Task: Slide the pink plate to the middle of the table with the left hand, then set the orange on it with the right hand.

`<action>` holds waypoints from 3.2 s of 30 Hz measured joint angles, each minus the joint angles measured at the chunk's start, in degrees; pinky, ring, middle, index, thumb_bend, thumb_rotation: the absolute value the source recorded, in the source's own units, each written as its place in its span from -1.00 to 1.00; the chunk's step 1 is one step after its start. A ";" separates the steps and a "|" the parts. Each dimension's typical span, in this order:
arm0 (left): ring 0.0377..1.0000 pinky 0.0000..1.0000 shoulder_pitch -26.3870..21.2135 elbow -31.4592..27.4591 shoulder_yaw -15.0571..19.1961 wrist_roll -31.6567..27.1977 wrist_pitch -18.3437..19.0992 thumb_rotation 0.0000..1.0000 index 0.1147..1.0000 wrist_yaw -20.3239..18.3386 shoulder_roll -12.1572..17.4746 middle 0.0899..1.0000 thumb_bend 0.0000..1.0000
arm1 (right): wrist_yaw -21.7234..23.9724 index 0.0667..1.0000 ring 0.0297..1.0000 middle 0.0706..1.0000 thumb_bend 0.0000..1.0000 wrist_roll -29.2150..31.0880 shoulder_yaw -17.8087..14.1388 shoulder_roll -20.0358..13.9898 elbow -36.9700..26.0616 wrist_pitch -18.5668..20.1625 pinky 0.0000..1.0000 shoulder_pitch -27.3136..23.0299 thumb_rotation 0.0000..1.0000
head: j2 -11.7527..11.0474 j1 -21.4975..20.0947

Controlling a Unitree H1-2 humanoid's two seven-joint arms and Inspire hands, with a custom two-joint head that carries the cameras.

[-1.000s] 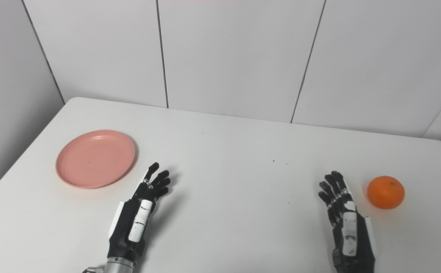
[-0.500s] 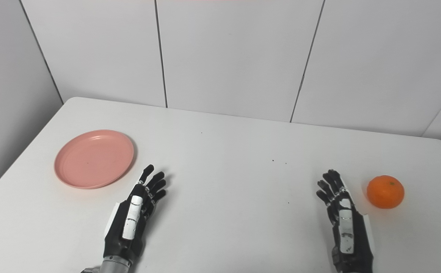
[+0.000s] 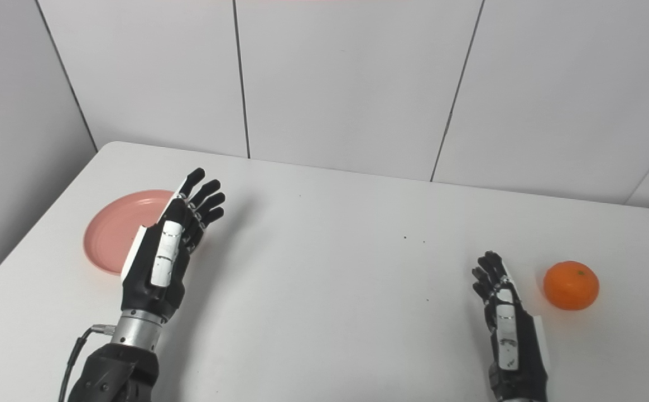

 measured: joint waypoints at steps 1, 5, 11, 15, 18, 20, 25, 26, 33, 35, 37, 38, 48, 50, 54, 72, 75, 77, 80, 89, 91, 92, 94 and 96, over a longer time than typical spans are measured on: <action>0.77 0.81 -0.84 0.09 0.61 -0.25 0.08 0.81 0.80 -0.02 0.49 0.78 0.68 | -0.23 0.83 0.82 0.84 0.35 -0.03 0.01 0.10 0.00 0.36 0.88 -0.08 1.00 | 0.00 0.00; 0.74 0.82 -3.97 1.99 2.22 -2.21 0.01 0.80 0.79 -1.40 4.02 0.77 0.76 | -0.60 0.83 0.83 0.84 0.34 -0.36 0.11 0.58 0.01 0.71 0.87 -0.30 1.00 | -0.35 0.09; 0.64 0.62 -8.61 5.30 5.86 -5.03 -0.47 0.78 0.66 -2.45 9.20 0.66 0.87 | -0.64 0.84 0.83 0.85 0.34 -1.25 0.26 0.81 0.14 0.71 0.88 -0.34 1.00 | -0.44 0.26; 0.57 0.59 -11.92 7.45 6.98 -5.44 -0.68 0.80 0.57 -4.30 13.23 0.58 0.88 | -0.64 0.83 0.82 0.83 0.33 -1.28 0.27 1.05 0.14 0.74 0.87 -0.44 1.00 | -0.26 0.44; 0.56 0.59 -14.47 9.43 8.70 -7.41 -1.11 0.78 0.54 -5.48 15.51 0.56 0.87 | -0.64 0.83 0.83 0.83 0.33 -1.27 0.24 1.07 0.14 0.74 0.88 -0.45 1.00 | -0.18 0.53; 0.55 0.56 -15.45 11.32 9.38 -7.90 -2.00 0.77 0.57 -6.51 16.87 0.58 0.90 | -0.63 0.83 0.83 0.83 0.32 -1.27 0.24 1.08 0.14 0.75 0.88 -0.45 1.00 | 0.00 0.70; 0.61 0.59 -17.19 15.73 11.61 -10.29 -3.00 0.77 0.57 -8.35 20.02 0.64 0.94 | -0.61 0.83 0.83 0.83 0.32 -1.26 0.24 1.08 0.12 0.89 0.88 -0.44 1.00 | -0.17 0.79; 0.62 0.60 -17.66 16.79 12.18 -11.18 -2.95 0.77 0.56 -8.66 20.59 0.65 0.94 | -0.61 0.83 0.83 0.83 0.32 -1.26 0.23 1.08 0.13 0.89 0.87 -0.44 1.00 | -0.18 0.79; 0.71 0.73 -20.82 23.66 15.14 -16.28 -2.56 0.76 0.73 -9.47 22.62 0.72 0.92 | -0.49 0.82 0.82 0.81 0.31 -1.22 0.22 1.05 0.14 0.89 0.87 -0.44 1.00 | -0.09 0.97; 0.71 0.72 -21.24 26.81 15.66 -17.53 -2.56 0.76 0.76 -10.40 22.97 0.72 0.92 | -0.50 0.82 0.81 0.80 0.31 -1.14 0.23 1.06 0.14 0.91 0.85 -0.45 1.00 | 0.00 0.88; 0.71 0.72 -21.44 30.16 16.29 -18.38 -2.58 0.75 0.77 -11.15 23.39 0.72 0.93 | -0.50 0.81 0.80 0.79 0.29 -1.13 0.23 1.06 0.13 0.92 0.84 -0.45 1.00 | 0.09 0.88; 0.71 0.73 -21.48 31.51 16.63 -18.68 -2.59 0.73 0.76 -11.32 23.62 0.72 0.93 | -0.50 0.81 0.80 0.78 0.29 -1.13 0.23 1.05 0.12 0.92 0.84 -0.44 1.00 | 0.09 0.88; 0.78 0.84 -22.15 42.15 18.68 -22.50 -3.97 0.72 0.76 -15.48 24.78 0.76 0.88 | -0.49 0.80 0.79 0.76 0.30 -1.01 0.14 0.96 0.07 1.08 0.83 -0.36 1.00 | 0.18 0.97; 0.79 0.86 -22.16 43.76 18.71 -22.49 -4.71 0.71 0.77 -15.75 24.74 0.77 0.88 | -0.48 0.80 0.78 0.76 0.30 -1.02 0.13 0.94 0.07 1.09 0.82 -0.34 1.00 | 0.09 0.88; 0.82 0.92 -22.17 45.52 19.44 -22.90 -5.06 0.68 0.79 -15.77 24.65 0.78 0.88 | -0.41 0.80 0.78 0.75 0.31 -1.01 0.15 0.92 0.07 1.09 0.84 -0.35 1.00 | 0.18 0.88; 0.74 0.82 -24.63 64.72 20.86 -22.93 -12.93 0.50 0.69 -18.91 25.97 0.69 1.00 | -0.33 0.81 0.80 0.75 0.30 -0.80 0.08 0.85 -0.07 1.72 0.89 -0.26 1.00 | -0.09 0.97; 0.69 0.77 -25.72 70.13 20.95 -23.02 -15.30 0.51 0.65 -21.10 26.90 0.66 1.00 | -0.29 0.81 0.79 0.75 0.29 -0.71 0.09 0.84 -0.13 1.81 0.88 -0.25 1.00 | 0.09 0.88; 0.65 0.67 -26.03 72.35 20.94 -23.00 -16.85 0.53 0.66 -21.72 27.22 0.62 0.99 | -0.32 0.80 0.79 0.75 0.30 -0.53 0.06 0.83 -0.17 1.97 0.88 -0.23 1.00 | 0.09 0.97; 0.63 0.56 -26.93 75.95 20.87 -22.92 -19.29 0.55 0.65 -22.69 27.45 0.64 0.96 | -0.27 0.81 0.80 0.75 0.31 -0.08 0.03 0.76 -0.17 2.22 0.88 -0.22 1.00 | 0.17 0.97; 0.55 0.46 -29.31 83.37 19.77 -22.06 -24.93 0.56 0.62 -24.98 28.72 0.58 0.95 | -0.30 0.80 0.79 0.75 0.32 0.11 0.11 0.74 -0.19 2.25 0.87 -0.24 1.00 | 0.44 0.79; 0.58 0.51 -29.47 83.83 19.30 -21.88 -25.34 0.56 0.63 -25.10 28.81 0.59 0.97 | -0.31 0.80 0.79 0.75 0.33 0.11 0.11 0.74 -0.21 2.32 0.87 -0.23 1.00 | 0.62 0.70; 0.61 0.57 -29.44 83.71 19.04 -21.69 -25.42 0.55 0.64 -25.21 28.79 0.61 0.97 | -0.33 0.81 0.79 0.76 0.33 0.11 0.11 0.73 -0.21 2.36 0.86 -0.23 1.00 | 0.62 0.62; 0.63 0.59 -28.93 82.28 18.66 -21.54 -25.23 0.55 0.65 -25.28 28.50 0.62 0.97 | -0.34 0.81 0.79 0.76 0.34 0.09 0.11 0.72 -0.21 2.39 0.86 -0.23 1.00 | 0.70 0.53; 0.72 0.73 -28.24 79.96 18.39 -21.52 -24.69 0.58 0.74 -25.09 27.77 0.70 0.95 | -0.35 0.81 0.78 0.75 0.34 -0.01 0.11 0.67 -0.23 2.41 0.85 -0.19 1.00 | 0.70 0.53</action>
